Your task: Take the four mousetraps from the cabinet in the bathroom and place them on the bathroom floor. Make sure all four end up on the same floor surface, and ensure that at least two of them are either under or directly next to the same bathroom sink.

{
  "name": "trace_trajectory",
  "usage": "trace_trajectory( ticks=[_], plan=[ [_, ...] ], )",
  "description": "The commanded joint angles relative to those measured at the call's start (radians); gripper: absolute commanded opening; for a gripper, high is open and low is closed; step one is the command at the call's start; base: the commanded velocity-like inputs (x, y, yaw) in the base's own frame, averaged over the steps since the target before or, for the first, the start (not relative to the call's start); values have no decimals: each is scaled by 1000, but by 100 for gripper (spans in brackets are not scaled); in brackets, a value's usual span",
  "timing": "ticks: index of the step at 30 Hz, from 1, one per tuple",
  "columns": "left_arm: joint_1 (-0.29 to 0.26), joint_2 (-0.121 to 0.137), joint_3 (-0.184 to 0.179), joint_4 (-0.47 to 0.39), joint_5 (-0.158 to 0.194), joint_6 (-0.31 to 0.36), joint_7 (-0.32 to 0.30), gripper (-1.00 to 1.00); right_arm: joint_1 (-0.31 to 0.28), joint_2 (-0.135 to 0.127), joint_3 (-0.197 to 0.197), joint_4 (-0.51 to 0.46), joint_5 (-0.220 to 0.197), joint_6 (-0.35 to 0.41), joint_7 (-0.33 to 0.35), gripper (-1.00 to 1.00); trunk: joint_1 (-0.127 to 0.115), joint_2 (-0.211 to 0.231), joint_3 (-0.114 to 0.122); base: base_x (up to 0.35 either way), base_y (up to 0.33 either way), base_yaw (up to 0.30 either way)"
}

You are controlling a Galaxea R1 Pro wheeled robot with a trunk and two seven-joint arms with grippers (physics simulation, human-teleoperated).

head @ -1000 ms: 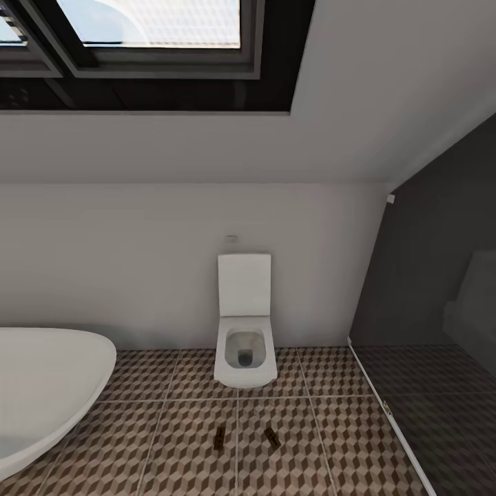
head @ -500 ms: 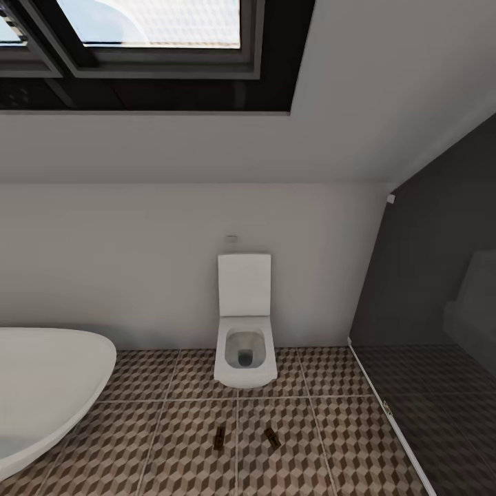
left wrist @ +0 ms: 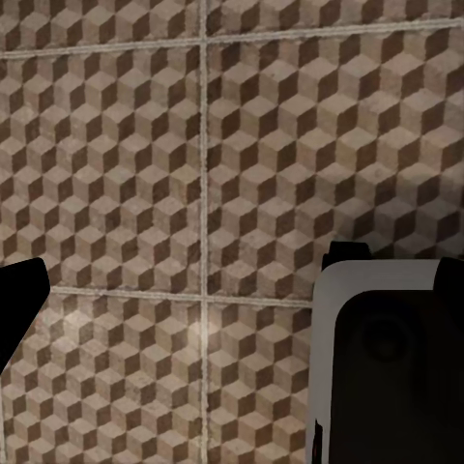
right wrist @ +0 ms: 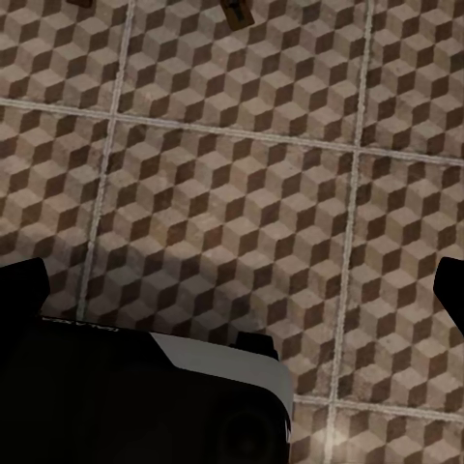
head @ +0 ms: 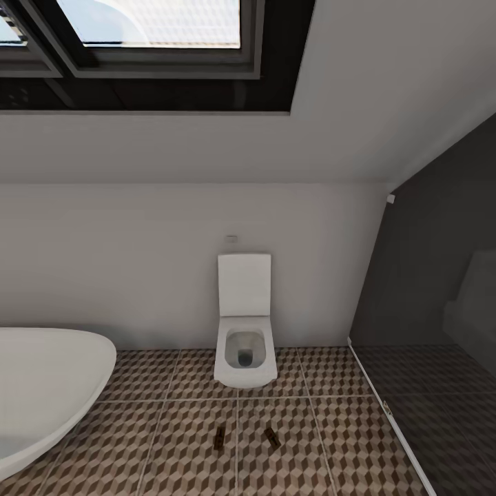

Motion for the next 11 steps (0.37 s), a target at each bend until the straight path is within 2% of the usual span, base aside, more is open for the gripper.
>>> trace_trajectory(
  ticks=[1, 11],
  plan=[
    [-1, -1, -6, 2, 0, -4, 2, 100, -1, 0, 9, 1, -8, -3, -3, 100, 1, -2, -2, 0, 0, 0],
    [-1, -1, -6, 2, 0, -4, 2, 100, -1, 0, 9, 1, -8, -3, -4, 100, 1, -2, -2, 0, 0, 0]
  ],
)
